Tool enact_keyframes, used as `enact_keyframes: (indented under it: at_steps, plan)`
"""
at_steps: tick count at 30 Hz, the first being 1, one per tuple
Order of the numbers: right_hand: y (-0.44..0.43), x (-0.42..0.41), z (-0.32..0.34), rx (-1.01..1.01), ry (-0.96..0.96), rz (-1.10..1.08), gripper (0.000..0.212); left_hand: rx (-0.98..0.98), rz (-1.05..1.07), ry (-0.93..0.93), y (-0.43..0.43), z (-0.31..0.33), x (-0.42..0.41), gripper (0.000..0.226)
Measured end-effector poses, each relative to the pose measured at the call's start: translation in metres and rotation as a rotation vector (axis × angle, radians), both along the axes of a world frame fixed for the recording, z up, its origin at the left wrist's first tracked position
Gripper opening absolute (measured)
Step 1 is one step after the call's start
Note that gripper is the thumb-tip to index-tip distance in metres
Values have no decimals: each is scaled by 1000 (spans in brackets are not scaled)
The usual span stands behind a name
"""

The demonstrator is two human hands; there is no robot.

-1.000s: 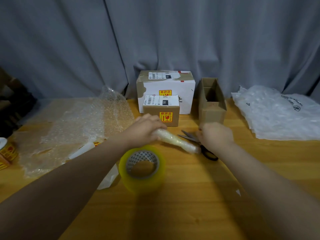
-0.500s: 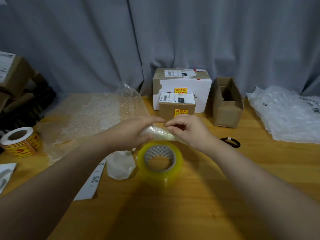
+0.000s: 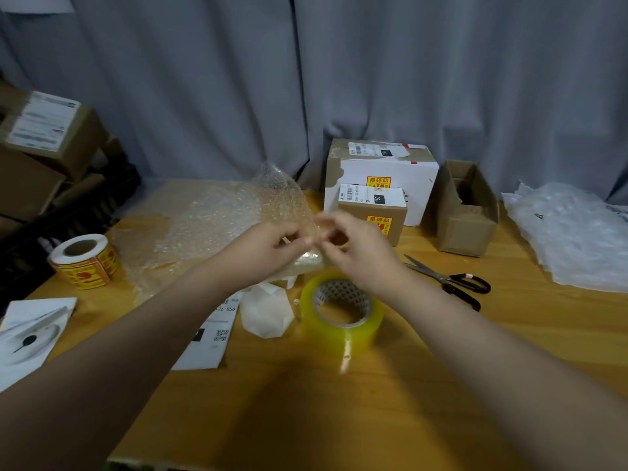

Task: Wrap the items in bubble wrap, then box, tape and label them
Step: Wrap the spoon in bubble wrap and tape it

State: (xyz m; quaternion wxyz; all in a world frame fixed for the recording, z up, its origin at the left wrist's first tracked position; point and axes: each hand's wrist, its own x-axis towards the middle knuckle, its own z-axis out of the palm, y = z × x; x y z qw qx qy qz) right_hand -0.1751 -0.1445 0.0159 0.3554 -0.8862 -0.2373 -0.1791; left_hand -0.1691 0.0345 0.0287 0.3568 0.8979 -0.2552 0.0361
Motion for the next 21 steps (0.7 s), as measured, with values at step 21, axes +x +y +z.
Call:
enact_keyframes:
  at_steps: [21]
  plan:
    - [12, -43, -31, -738, 321, -147, 49, -393, 471, 20, 10, -23, -7, 18]
